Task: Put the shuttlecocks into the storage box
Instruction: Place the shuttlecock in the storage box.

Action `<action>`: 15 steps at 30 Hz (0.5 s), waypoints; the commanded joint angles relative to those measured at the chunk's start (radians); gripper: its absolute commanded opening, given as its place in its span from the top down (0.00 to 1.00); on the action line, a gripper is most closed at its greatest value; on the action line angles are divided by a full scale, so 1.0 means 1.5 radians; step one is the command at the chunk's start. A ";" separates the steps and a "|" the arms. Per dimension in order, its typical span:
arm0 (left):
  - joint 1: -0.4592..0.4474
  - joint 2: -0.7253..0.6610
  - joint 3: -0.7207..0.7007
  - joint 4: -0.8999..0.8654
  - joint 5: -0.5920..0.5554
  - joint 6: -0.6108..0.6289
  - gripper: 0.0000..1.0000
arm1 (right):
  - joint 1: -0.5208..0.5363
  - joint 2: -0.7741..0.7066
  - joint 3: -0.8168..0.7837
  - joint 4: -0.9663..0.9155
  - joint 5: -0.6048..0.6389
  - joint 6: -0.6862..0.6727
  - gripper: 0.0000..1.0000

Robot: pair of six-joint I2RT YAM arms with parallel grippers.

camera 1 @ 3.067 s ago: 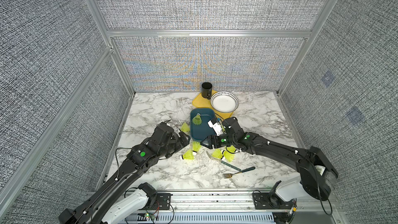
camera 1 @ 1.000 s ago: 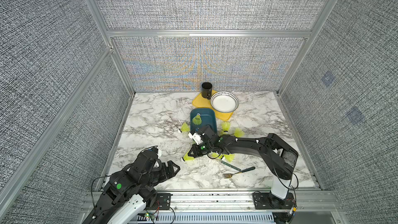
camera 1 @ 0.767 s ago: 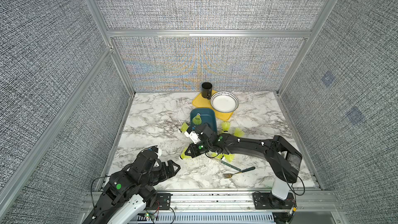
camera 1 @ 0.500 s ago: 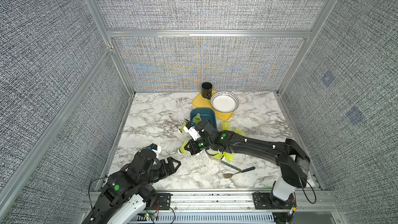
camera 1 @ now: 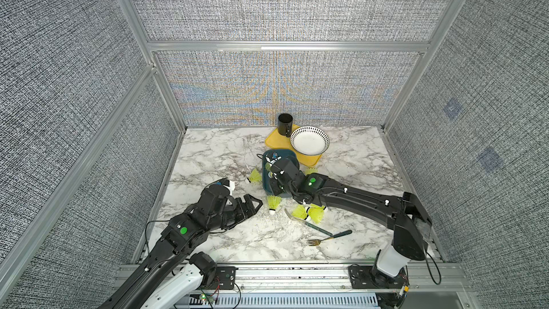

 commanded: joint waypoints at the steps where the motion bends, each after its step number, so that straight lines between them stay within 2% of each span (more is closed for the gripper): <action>1: 0.000 0.030 0.003 0.088 -0.001 0.000 0.07 | -0.011 0.037 0.023 0.018 0.147 -0.039 1.00; 3: 0.000 0.058 0.006 0.119 -0.001 -0.003 0.07 | -0.022 0.073 0.053 0.005 0.180 -0.038 1.00; 6: 0.000 0.092 0.013 0.154 -0.014 -0.002 0.07 | -0.044 0.119 0.088 -0.004 0.187 -0.031 1.00; 12: 0.001 0.094 0.008 0.199 -0.144 -0.033 0.06 | -0.089 0.178 0.141 -0.004 0.117 0.017 1.00; 15: 0.003 0.093 0.018 0.192 -0.176 -0.035 0.06 | -0.093 0.211 0.190 -0.027 0.094 0.050 1.00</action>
